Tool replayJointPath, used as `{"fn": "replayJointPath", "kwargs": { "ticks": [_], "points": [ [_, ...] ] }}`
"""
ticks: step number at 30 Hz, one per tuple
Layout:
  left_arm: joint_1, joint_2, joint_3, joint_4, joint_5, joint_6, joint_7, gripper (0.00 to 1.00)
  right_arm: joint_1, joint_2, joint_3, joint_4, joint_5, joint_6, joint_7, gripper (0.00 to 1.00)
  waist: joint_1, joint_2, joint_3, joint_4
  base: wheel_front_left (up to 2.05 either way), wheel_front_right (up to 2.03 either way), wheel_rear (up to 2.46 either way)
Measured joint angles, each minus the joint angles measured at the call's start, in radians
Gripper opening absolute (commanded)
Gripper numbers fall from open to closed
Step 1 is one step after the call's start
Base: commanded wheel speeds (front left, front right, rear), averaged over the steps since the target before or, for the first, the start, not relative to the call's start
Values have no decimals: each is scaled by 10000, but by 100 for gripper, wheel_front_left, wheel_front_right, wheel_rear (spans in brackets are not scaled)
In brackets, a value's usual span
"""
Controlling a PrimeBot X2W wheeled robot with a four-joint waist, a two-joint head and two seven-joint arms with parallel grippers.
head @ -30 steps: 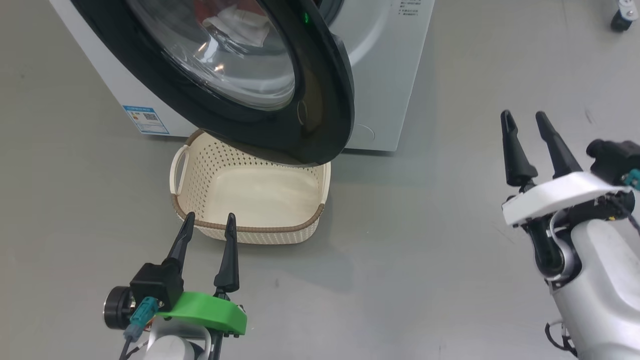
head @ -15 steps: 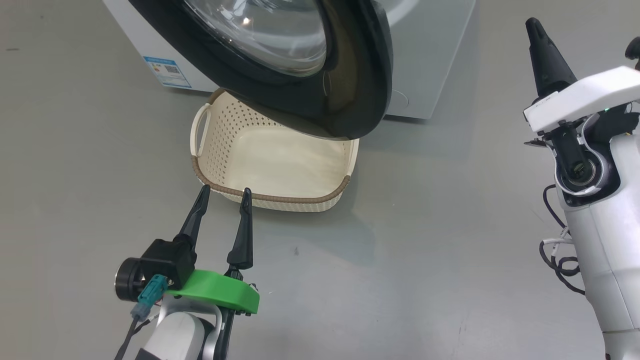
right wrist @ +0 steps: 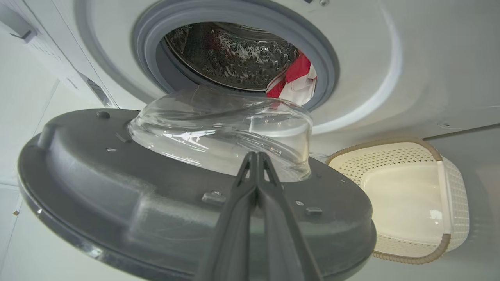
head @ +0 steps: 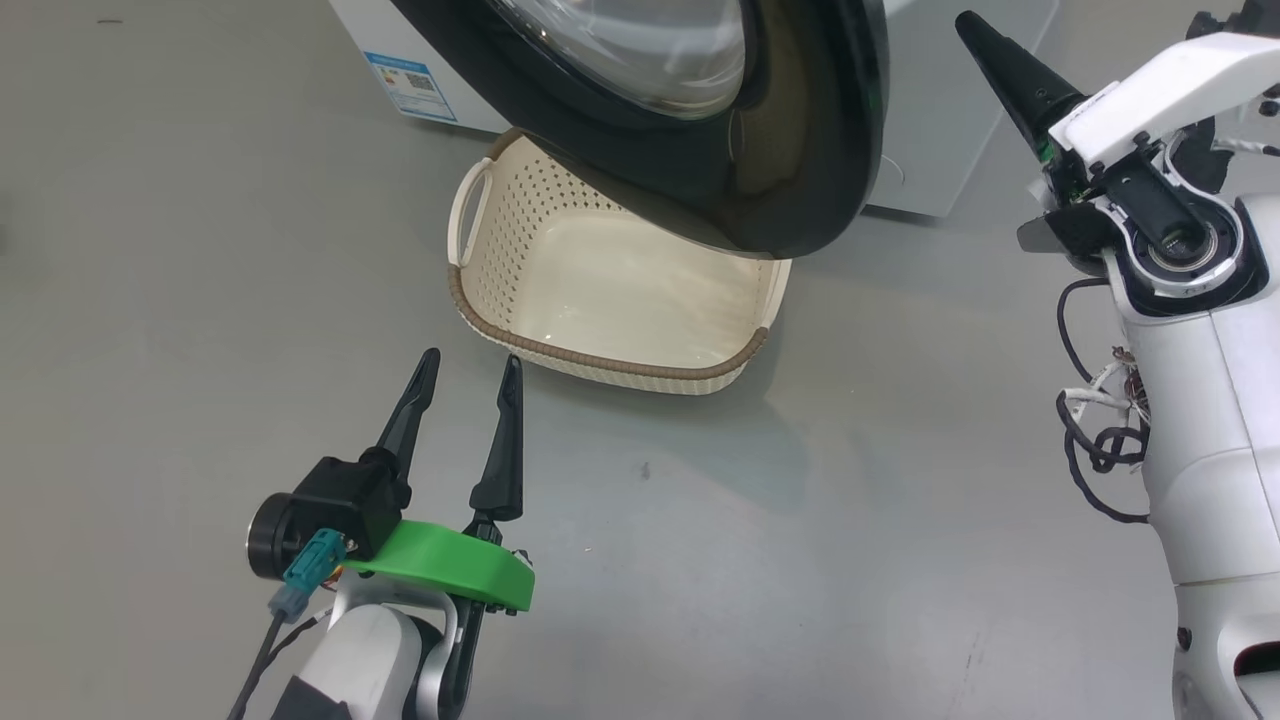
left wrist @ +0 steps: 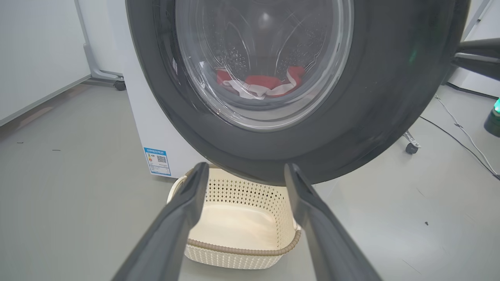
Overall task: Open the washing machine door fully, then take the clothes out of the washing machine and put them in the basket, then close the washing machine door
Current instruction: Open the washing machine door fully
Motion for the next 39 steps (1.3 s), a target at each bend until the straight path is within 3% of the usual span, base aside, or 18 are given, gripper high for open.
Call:
{"fn": "replayJointPath", "kwargs": {
  "ticks": [12, 39],
  "points": [
    [3, -10, 138, 113, -79, 2, 0, 100, -585, 75, -182, 681, 1126, -792, 1766, 0, 0, 0, 7, 509, 0, 0, 0],
    [4, -13, 251, 173, -65, 2, 0, 100, -696, 318, -163, 1356, 2523, -1707, 3827, 0, 0, 0, -301, 484, 0, 0, 0]
  ]
}}
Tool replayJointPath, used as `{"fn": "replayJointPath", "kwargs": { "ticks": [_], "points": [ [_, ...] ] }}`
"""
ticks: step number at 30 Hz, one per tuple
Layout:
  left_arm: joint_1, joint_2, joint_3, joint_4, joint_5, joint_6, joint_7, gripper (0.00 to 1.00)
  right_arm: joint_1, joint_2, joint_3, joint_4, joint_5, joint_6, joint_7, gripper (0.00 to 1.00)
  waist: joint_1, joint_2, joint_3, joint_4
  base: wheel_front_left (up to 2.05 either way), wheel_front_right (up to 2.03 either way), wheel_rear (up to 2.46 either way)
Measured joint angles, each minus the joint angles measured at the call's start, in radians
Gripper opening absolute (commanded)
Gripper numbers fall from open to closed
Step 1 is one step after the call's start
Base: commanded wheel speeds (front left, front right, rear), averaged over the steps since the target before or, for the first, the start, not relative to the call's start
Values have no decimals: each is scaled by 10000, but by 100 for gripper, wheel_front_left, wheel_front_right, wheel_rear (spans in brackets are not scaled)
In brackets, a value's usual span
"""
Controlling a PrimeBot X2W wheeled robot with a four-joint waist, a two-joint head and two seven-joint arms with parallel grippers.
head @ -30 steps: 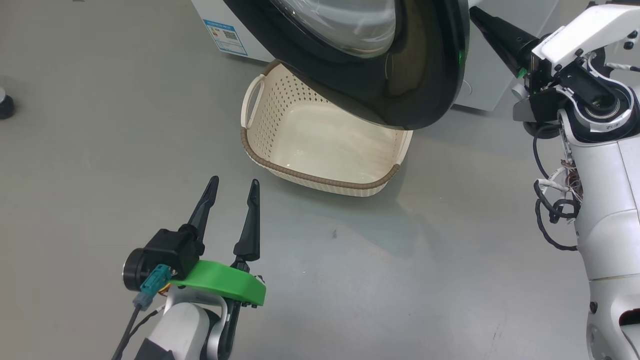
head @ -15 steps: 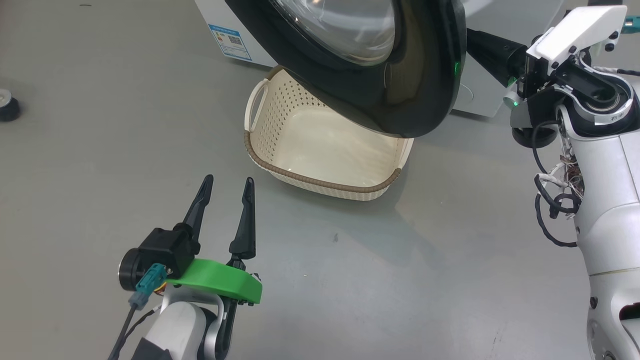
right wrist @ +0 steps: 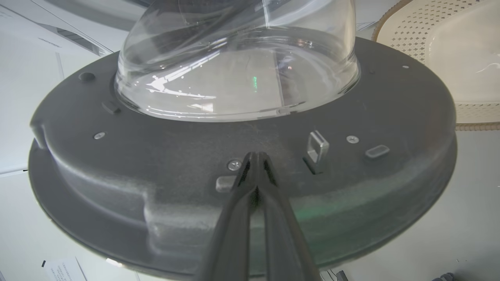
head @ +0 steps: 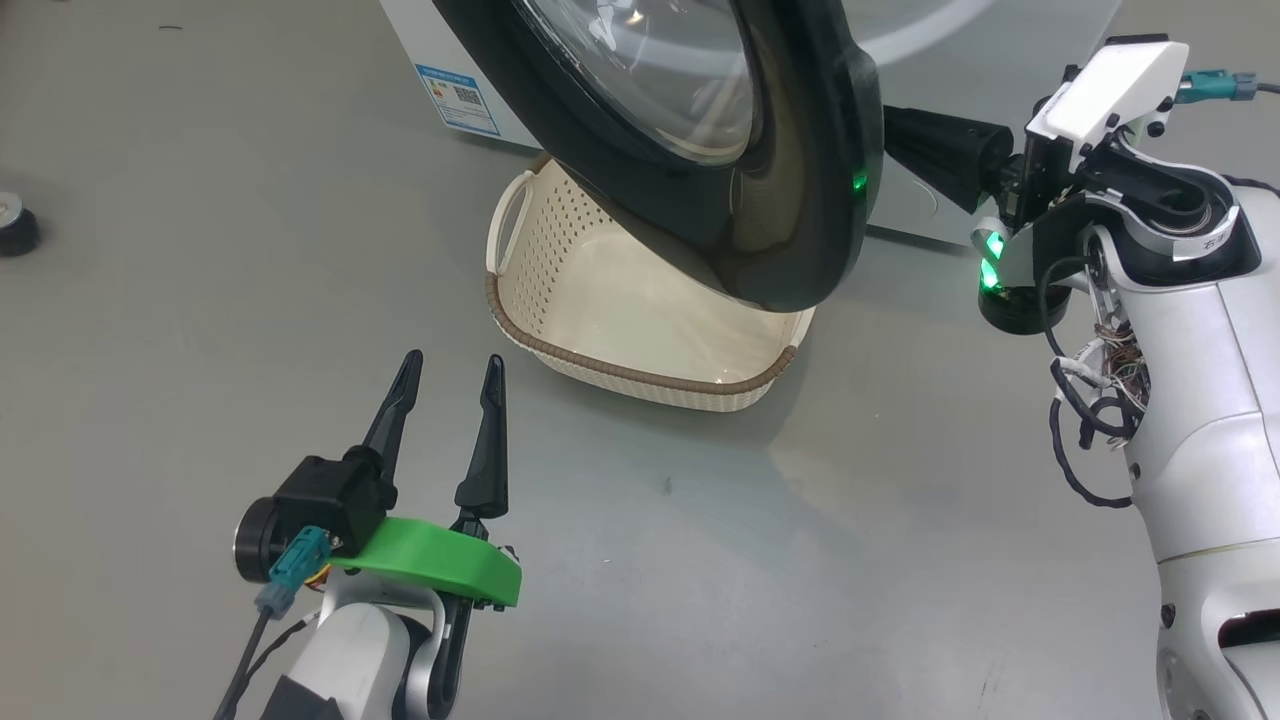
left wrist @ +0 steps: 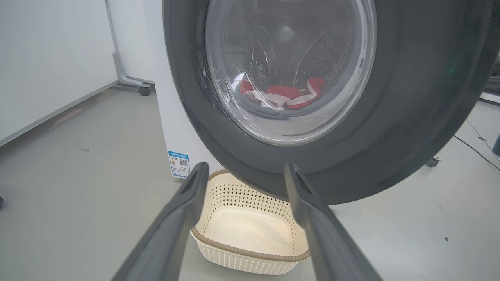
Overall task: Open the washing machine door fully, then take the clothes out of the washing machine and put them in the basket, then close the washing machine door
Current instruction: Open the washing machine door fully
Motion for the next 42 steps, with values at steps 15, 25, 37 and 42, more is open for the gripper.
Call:
{"fn": "replayJointPath", "kwargs": {
  "ticks": [15, 25, 37, 42],
  "points": [
    [13, 0, 12, 25, 38, 0, 0, 100, 354, 276, 357, 58, 660, -199, 744, 0, 0, 0, -155, 8, 0, 0, 0],
    [31, 2, -8, 40, 102, 0, 0, 100, 899, 397, 788, -228, 1189, -203, 986, 0, 0, 0, -301, 24, 0, 0, 0],
    [87, 2, -167, 61, 102, 0, 0, 100, 1355, 397, 2144, -1016, 2351, -226, 1141, 0, 0, 0, -402, 70, 0, 0, 0],
    [170, 2, -207, 67, 102, 0, 0, 100, 1480, 399, 2694, -1352, 2635, -299, 1005, 0, 0, 0, -392, 141, 0, 0, 0]
  ]
}}
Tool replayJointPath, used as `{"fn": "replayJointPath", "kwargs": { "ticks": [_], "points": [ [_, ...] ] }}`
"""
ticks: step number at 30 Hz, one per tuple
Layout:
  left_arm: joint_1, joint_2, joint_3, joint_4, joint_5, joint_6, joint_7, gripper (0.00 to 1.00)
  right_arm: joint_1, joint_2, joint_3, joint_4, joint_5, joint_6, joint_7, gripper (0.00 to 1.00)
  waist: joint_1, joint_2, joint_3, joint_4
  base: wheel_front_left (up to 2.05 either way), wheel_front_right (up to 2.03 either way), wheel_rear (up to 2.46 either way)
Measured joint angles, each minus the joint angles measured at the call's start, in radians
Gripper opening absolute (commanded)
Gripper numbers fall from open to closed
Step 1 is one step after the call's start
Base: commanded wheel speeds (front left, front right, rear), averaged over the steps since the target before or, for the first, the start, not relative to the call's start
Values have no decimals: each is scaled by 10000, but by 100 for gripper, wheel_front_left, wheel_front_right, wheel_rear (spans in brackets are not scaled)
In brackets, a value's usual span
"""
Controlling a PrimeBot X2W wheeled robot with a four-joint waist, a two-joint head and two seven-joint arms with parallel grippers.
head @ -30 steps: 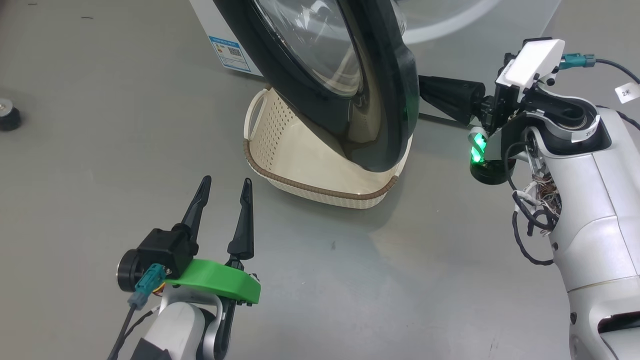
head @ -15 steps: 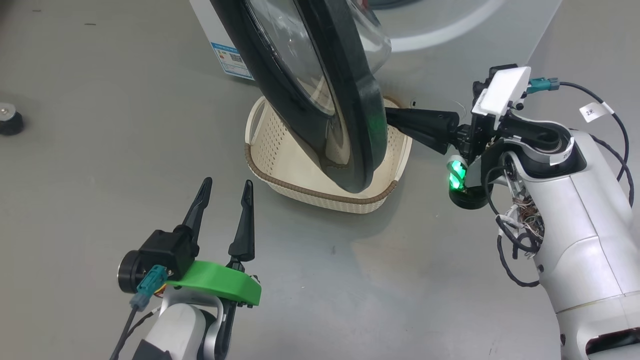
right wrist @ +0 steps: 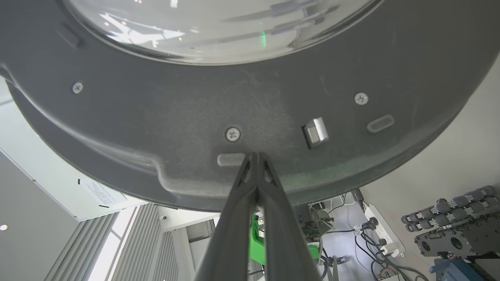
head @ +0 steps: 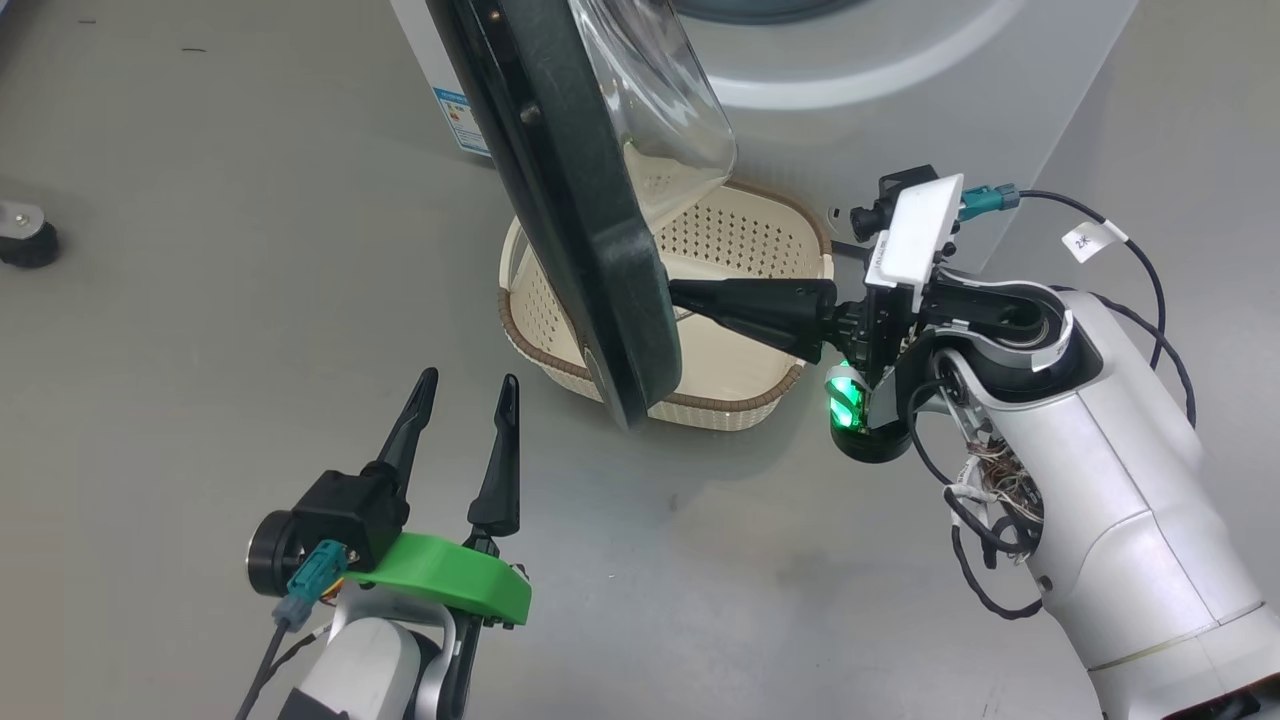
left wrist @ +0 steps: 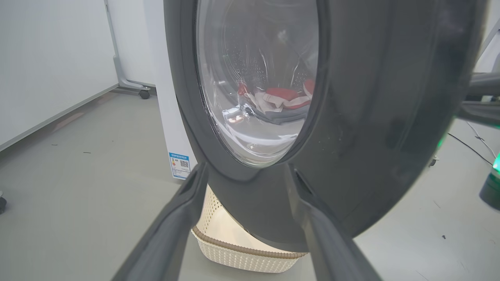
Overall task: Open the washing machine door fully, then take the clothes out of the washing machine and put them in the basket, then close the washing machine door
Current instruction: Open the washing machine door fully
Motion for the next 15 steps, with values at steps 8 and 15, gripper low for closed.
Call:
{"fn": "replayJointPath", "kwargs": {
  "ticks": [8, 15],
  "points": [
    [0, 0, 73, 0, 0, 0, 0, 100, 53, 2, 623, -343, 267, -2, -399, 0, 0, 0, 49, 91, 0, 0, 0],
    [2, 0, 481, 23, 82, 0, 0, 100, 52, 36, 836, -422, -619, 100, -859, 0, 0, 0, -56, -34, 0, 0, 0]
  ]
}}
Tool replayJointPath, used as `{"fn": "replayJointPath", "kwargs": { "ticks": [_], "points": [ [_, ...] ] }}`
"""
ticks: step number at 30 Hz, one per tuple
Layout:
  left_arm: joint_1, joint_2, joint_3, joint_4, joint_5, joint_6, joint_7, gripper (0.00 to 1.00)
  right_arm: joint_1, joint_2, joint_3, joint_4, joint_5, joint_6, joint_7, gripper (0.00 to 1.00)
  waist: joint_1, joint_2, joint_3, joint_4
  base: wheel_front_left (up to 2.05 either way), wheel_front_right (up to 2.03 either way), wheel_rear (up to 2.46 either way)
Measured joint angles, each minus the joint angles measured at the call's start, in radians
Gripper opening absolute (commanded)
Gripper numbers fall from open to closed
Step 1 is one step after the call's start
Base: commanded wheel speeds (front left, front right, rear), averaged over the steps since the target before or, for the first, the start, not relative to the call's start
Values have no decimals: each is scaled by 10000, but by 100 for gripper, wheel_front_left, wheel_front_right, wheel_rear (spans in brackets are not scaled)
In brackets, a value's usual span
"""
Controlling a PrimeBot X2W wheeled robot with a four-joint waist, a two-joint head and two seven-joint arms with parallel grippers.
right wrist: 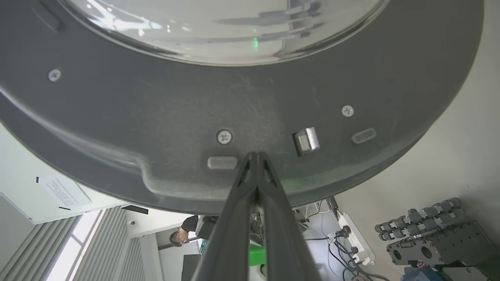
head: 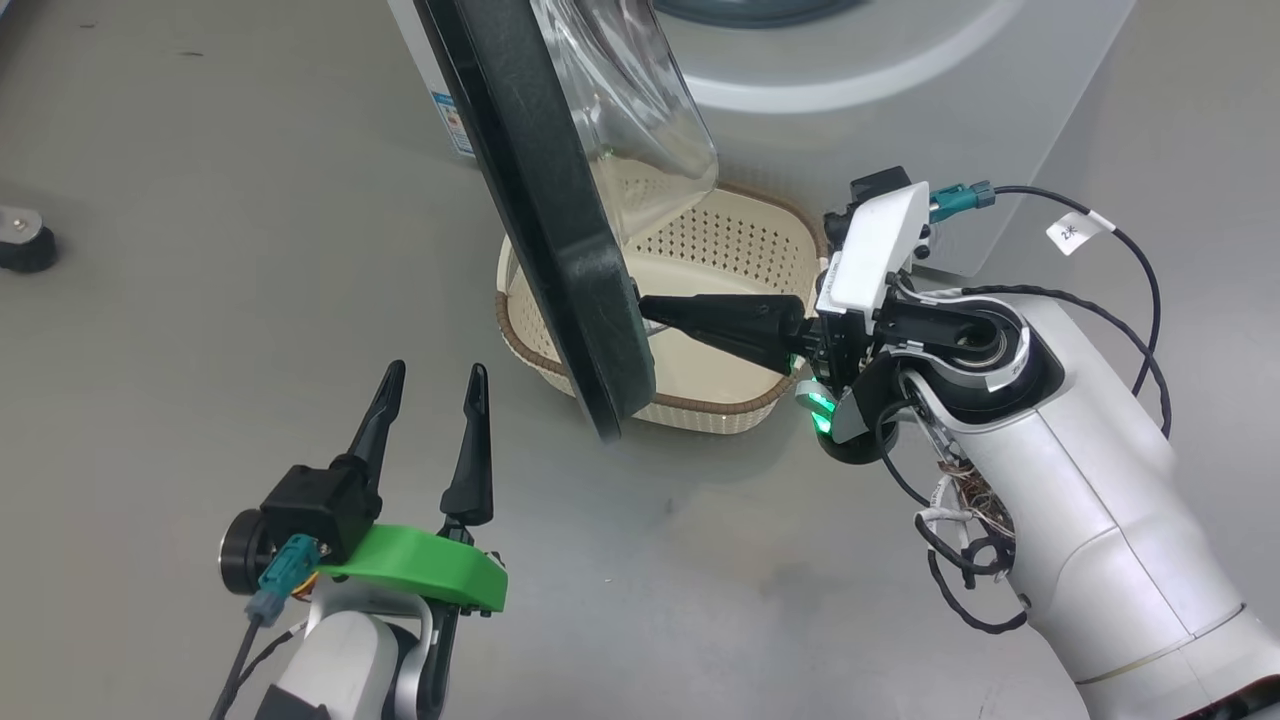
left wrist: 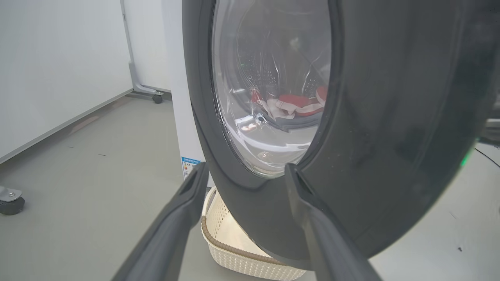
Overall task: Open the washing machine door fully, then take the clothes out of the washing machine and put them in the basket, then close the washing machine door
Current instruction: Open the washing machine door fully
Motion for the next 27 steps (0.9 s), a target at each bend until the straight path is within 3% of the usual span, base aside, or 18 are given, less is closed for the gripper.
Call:
{"fn": "replayJointPath", "kwargs": {
  "ticks": [2, 6, 14, 27],
  "points": [
    [0, 0, 48, 13, 21, 0, 0, 100, 5, -2, -4, -17, -121, 94, -100, 0, 0, 0, -37, -32, 0, 0, 0],
    [7, 0, 234, 67, 92, 0, 0, 100, 47, -184, 42, -148, -863, 625, -646, 0, 0, 0, -211, -185, 0, 0, 0],
    [150, 0, 738, 203, 468, 0, 0, 100, 218, -1453, 671, -500, -3889, 2253, -2408, 0, 0, 0, -607, -678, 0, 0, 0],
    [440, 0, 1325, 257, 775, 0, 0, 100, 1075, -3010, 1047, -1018, -8174, 2322, -6378, 0, 0, 0, -1238, -1709, 0, 0, 0]
  ]
}}
